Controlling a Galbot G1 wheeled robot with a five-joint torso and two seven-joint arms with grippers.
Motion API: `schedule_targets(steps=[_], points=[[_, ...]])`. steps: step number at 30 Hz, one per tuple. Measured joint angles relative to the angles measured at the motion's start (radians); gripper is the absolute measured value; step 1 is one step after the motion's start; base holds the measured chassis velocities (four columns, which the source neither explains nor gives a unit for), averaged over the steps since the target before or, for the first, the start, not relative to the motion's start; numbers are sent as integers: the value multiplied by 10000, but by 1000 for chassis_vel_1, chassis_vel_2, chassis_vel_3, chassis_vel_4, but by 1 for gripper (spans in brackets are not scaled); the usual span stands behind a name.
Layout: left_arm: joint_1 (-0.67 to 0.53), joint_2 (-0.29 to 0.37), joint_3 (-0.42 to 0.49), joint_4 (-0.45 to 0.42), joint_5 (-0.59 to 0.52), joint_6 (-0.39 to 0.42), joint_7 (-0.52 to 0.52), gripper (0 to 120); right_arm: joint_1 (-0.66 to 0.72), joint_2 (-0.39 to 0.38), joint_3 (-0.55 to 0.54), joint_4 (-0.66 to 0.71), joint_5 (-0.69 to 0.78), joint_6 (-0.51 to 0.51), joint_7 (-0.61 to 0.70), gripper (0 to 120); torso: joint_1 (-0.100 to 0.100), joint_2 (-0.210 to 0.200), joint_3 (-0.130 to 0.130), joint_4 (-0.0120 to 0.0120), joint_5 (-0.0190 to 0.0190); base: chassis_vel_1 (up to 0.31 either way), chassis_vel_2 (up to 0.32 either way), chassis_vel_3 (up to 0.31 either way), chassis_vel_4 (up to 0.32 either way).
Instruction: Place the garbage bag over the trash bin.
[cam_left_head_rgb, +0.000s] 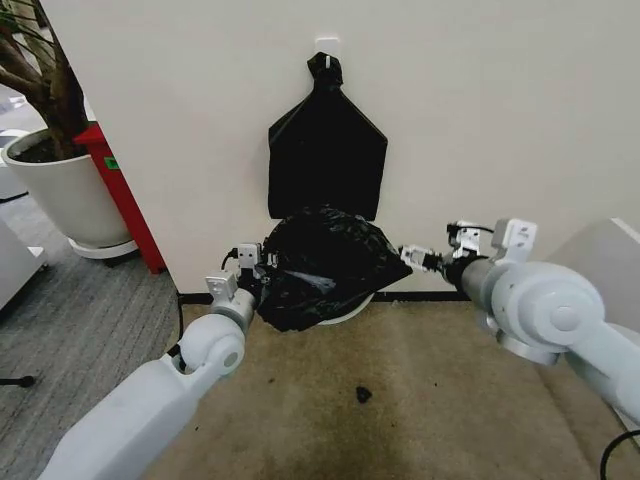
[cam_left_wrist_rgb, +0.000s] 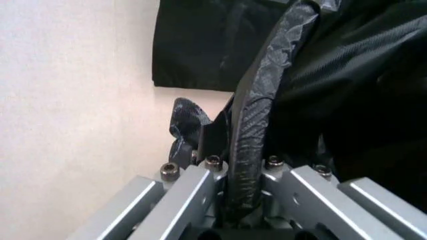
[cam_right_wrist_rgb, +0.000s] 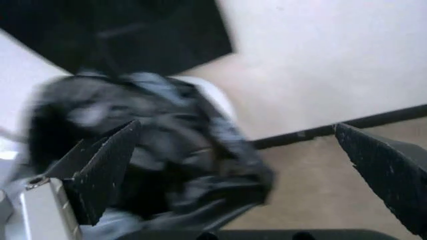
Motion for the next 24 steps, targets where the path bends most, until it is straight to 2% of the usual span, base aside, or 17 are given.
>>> schedule_targets(steps=[4,8,10,14,16,19,24], points=[[-144,-58,45,54,-9,26,-139,1,37,48,-5,512,378,483,165,100,0,0,-1,1,-3,0,0,0,0],[-504,-251,287,46,-197,223,-446,1,31,573,-351,881,1263,1060,1254,100,0,2,-1,5,0,0,0,0,0],[-619,-221,538,-116,-319,448,-610,1,-287,710,-393,610,1071,963,1438,100,1,1,4,-16,-6,0,0,0,0],[-454,-68,633,-354,-330,502,-645,1,-440,643,-275,589,1014,860,1484,100,1,1,4,-24,-1,0,0,0,0],[-187,144,679,-698,-330,551,-697,1,-570,537,-179,772,1055,848,1560,100,2,0,4,-10,-7,0,0,0,0],[-46,275,681,-875,-342,592,-791,1,-697,480,-119,1016,1202,939,1646,100,2,1,3,-3,-3,0,0,0,0],[187,300,699,-1123,-347,615,-979,1,-1114,470,27,1493,2136,1632,2097,100,2,1,2,-5,-2,0,0,0,0]])
